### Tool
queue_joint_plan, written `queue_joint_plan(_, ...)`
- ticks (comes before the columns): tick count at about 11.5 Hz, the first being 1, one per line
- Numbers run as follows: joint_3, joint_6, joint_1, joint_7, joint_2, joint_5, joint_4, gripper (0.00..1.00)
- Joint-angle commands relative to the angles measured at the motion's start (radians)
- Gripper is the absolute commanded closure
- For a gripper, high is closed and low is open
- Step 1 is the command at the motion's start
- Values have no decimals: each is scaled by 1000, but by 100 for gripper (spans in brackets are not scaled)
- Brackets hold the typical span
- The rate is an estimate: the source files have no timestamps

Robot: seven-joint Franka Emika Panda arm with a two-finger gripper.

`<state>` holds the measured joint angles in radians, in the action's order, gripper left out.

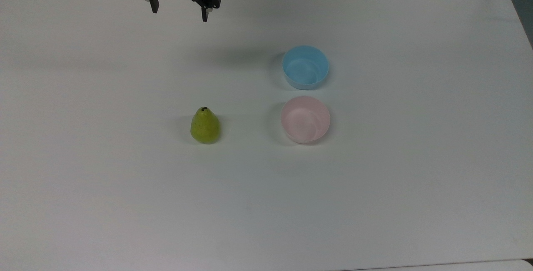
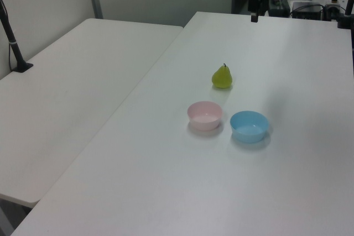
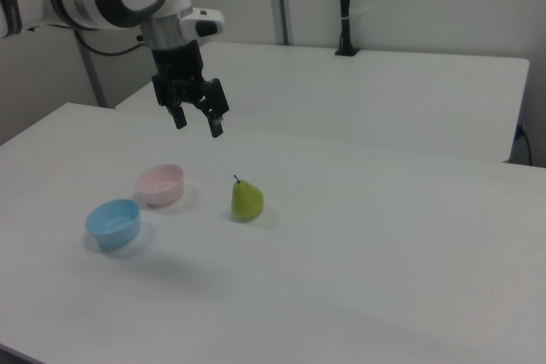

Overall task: Place the pear in the bowl
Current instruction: 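Move the gripper down over the green pear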

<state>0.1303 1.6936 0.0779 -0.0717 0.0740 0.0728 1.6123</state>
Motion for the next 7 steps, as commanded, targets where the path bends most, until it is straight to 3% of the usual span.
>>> queue_joint_plan(1,-1,-31,-6,7,38,-18,-21,0)
queue_joint_plan(7,-1,38,-4,4,112,-19,-63,0)
